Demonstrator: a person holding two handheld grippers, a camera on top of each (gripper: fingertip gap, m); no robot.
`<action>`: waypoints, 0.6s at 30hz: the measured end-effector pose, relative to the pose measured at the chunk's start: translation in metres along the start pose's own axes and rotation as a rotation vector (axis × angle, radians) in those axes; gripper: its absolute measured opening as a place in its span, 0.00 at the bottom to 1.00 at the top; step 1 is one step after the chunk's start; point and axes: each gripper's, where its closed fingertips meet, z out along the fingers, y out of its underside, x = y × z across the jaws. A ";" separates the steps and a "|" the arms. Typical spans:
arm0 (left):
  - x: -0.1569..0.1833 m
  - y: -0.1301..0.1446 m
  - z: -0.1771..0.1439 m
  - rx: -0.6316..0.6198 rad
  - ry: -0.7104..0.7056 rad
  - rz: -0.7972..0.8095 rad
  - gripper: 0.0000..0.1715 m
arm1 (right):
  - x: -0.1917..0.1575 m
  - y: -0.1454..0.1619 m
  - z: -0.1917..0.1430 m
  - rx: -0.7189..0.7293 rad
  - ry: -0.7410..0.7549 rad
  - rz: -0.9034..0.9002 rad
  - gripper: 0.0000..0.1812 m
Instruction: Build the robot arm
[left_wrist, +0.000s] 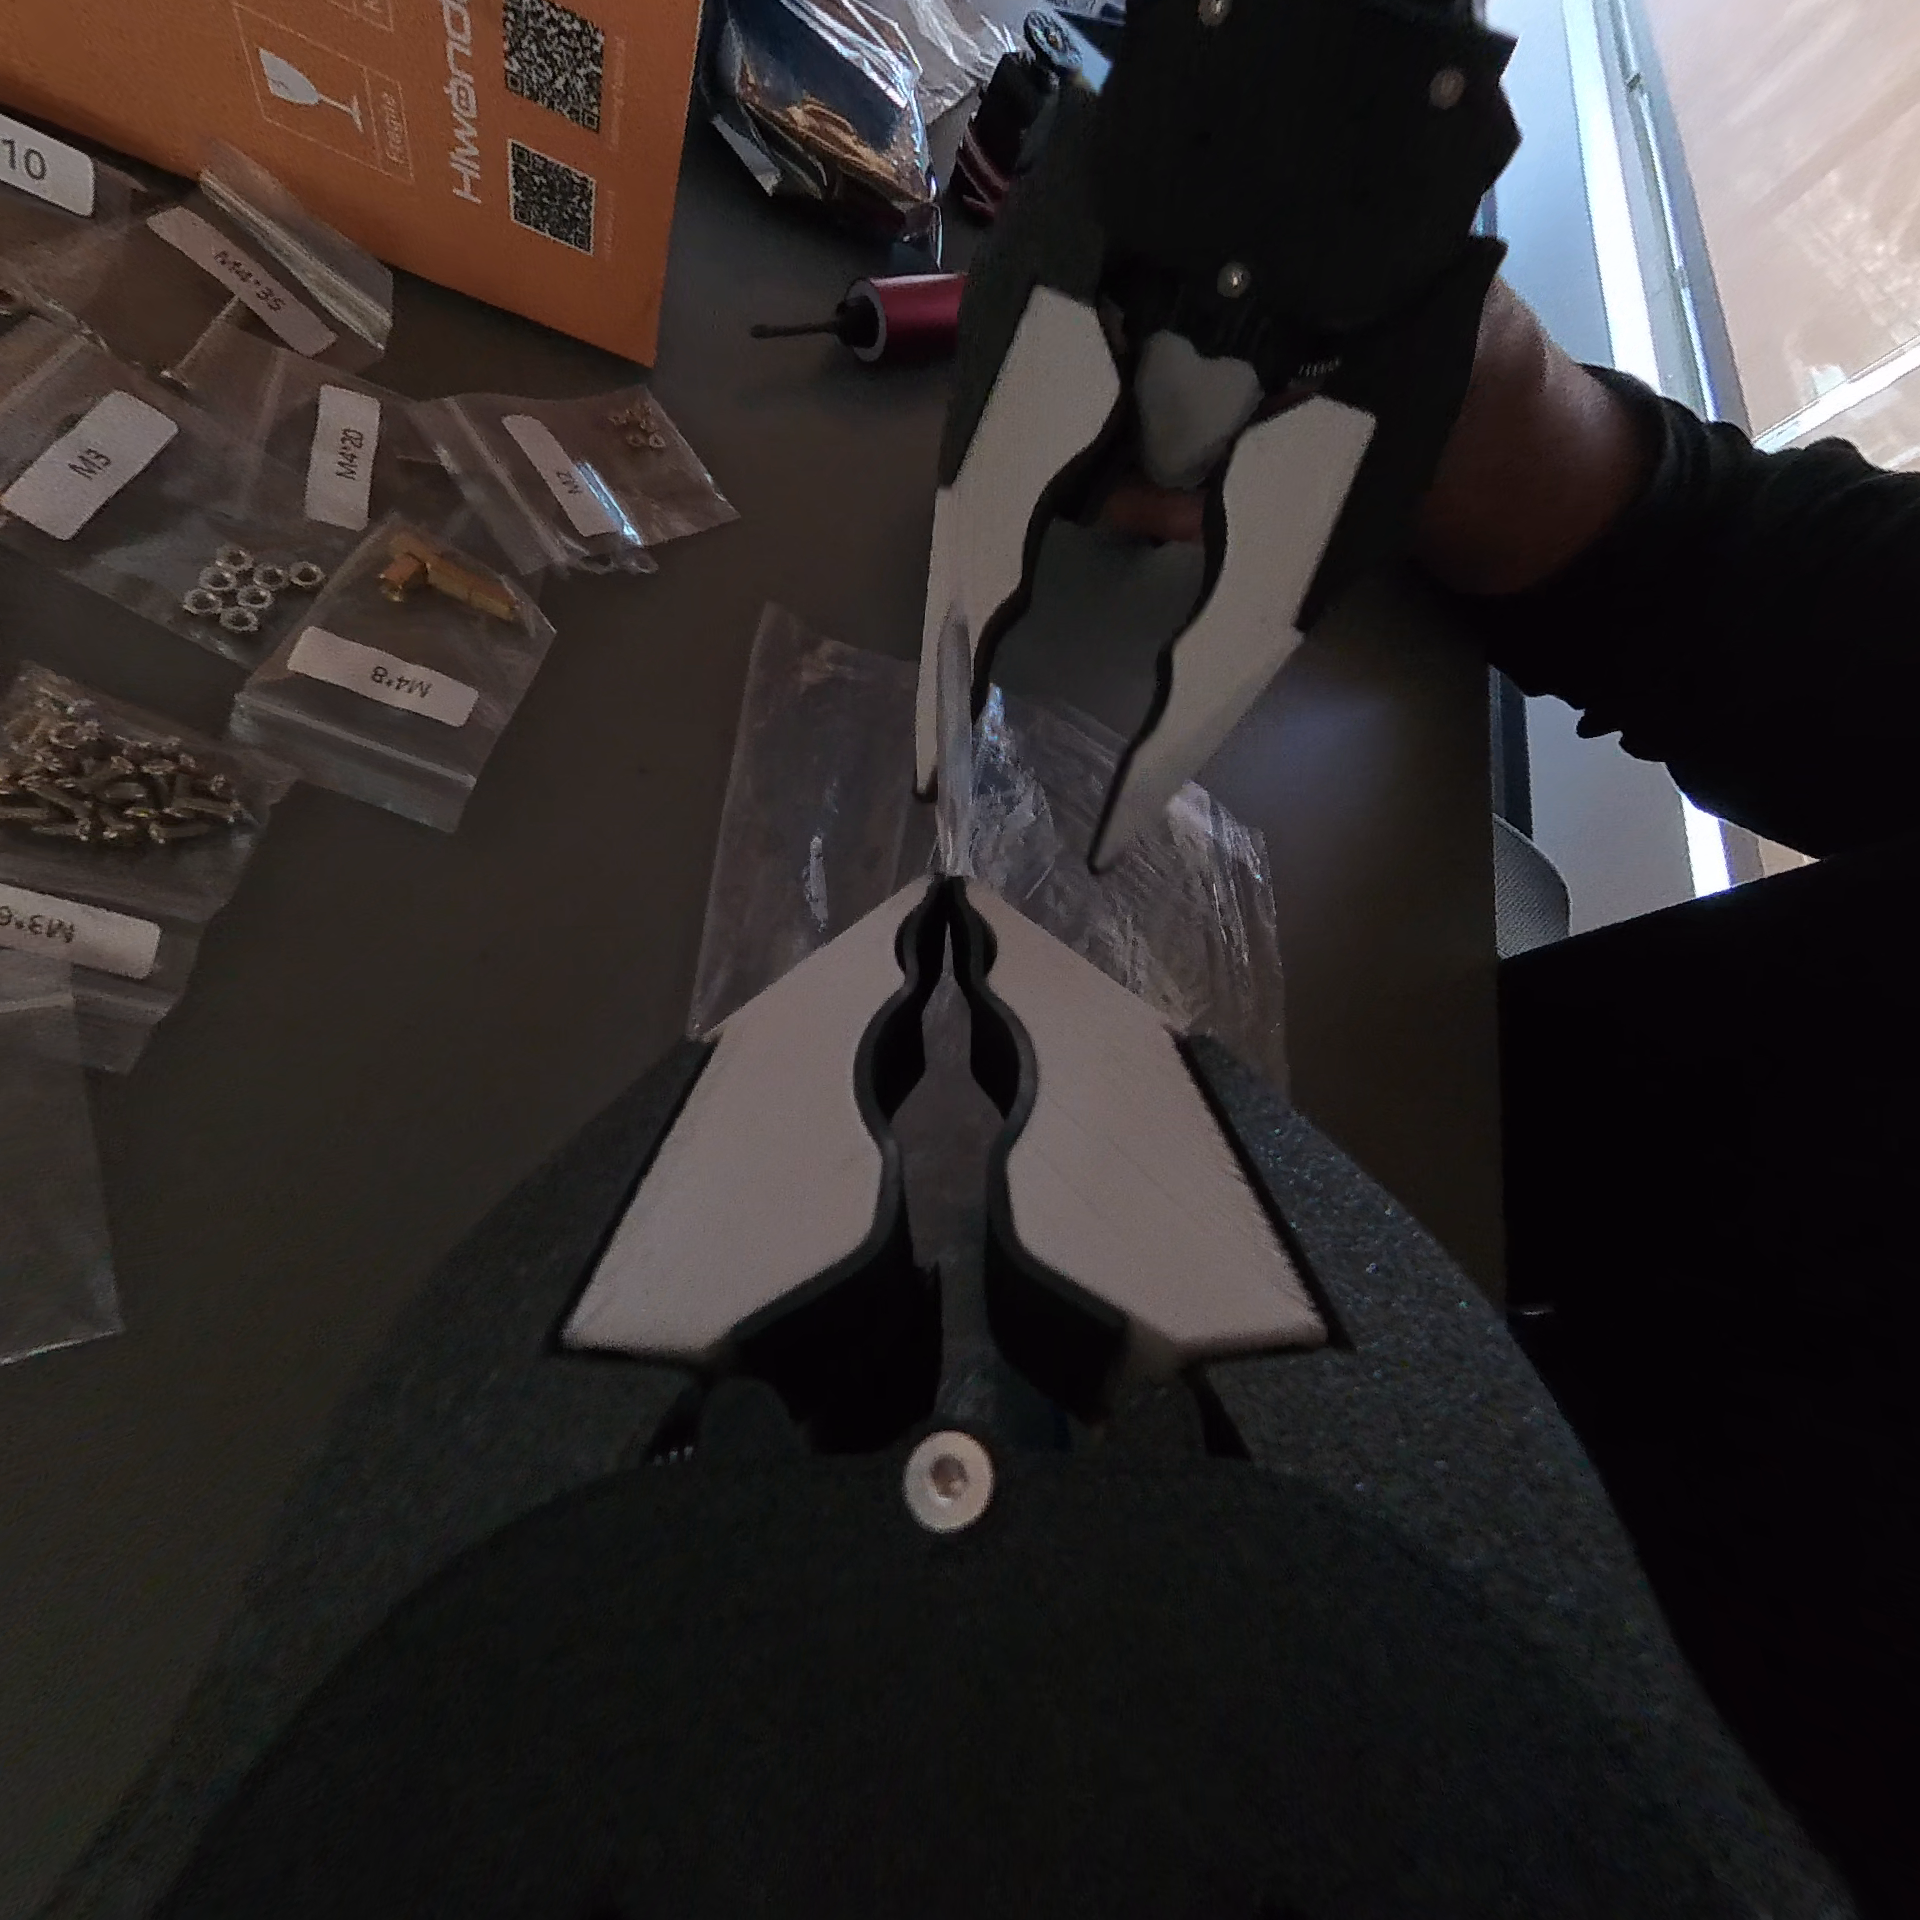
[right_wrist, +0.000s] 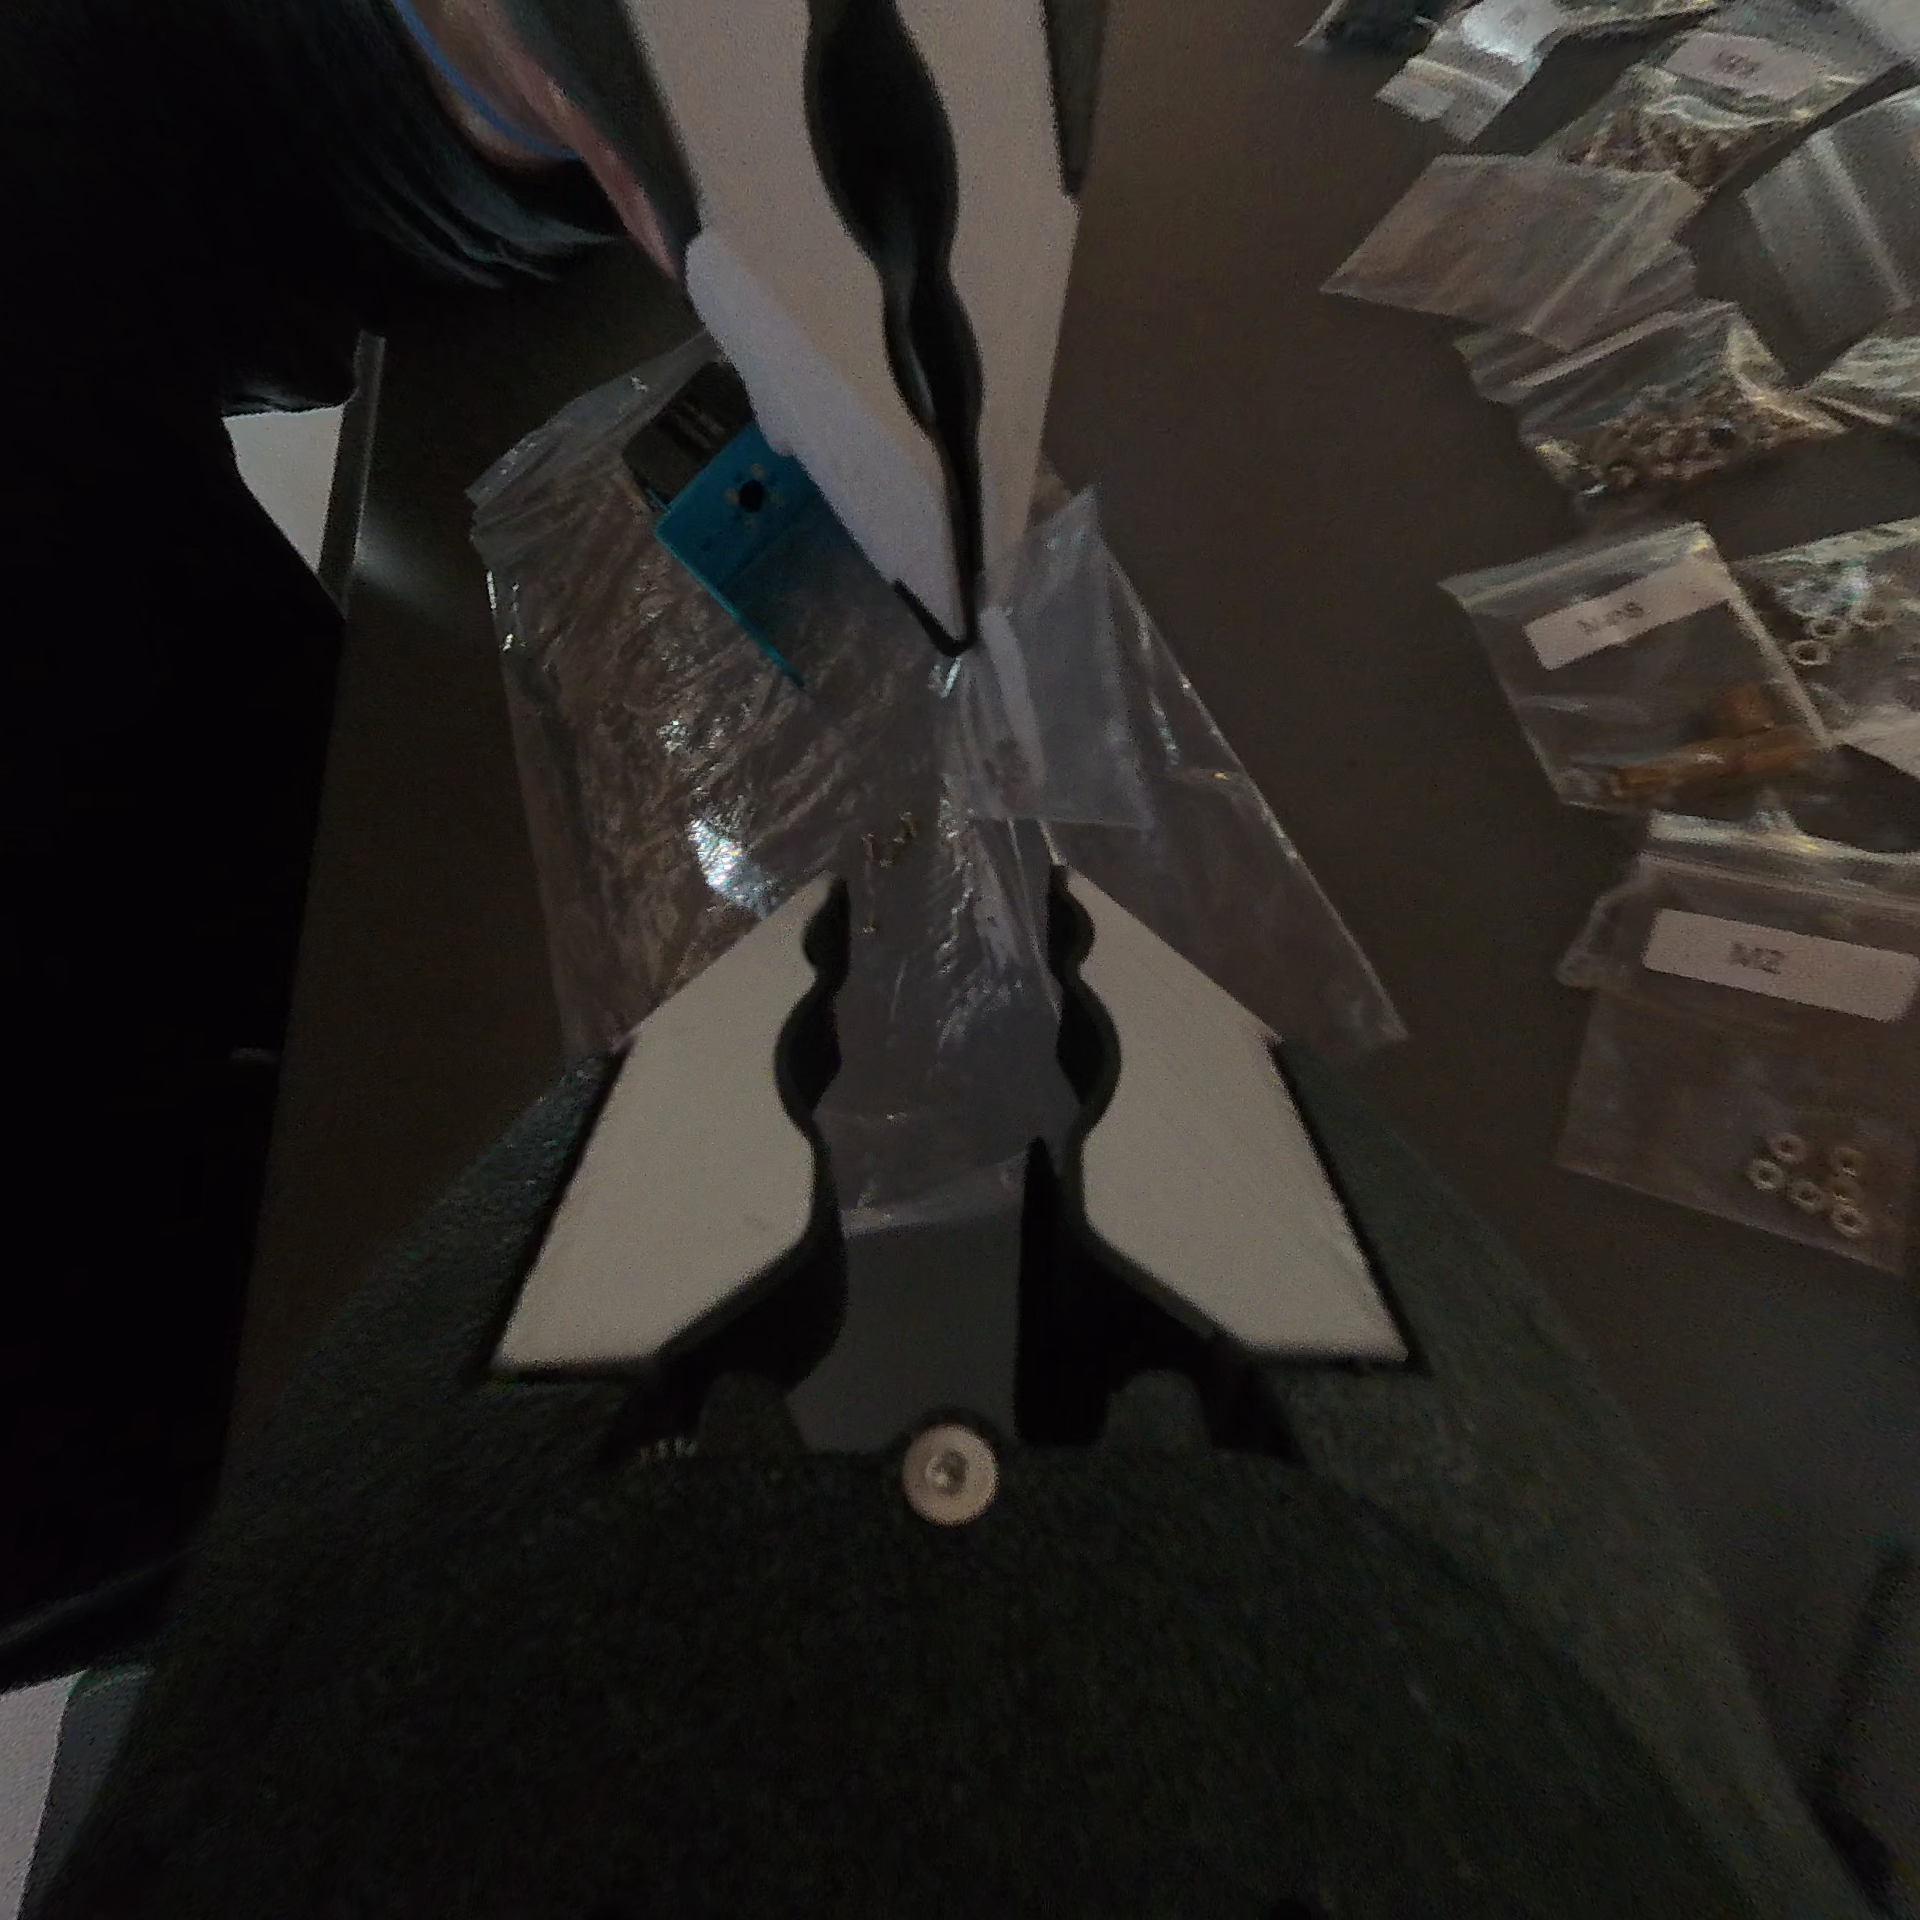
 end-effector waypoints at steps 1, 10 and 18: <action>0.000 0.001 0.000 -0.008 0.002 0.000 0.00 | 0.004 -0.002 -0.003 0.010 0.020 0.005 0.18; 0.023 0.021 0.008 -0.141 0.050 0.105 0.00 | -0.010 -0.015 -0.007 0.089 -0.062 -0.021 0.02; 0.032 -0.012 -0.014 0.016 0.101 0.106 0.00 | -0.016 -0.039 -0.025 0.279 -0.257 0.170 0.00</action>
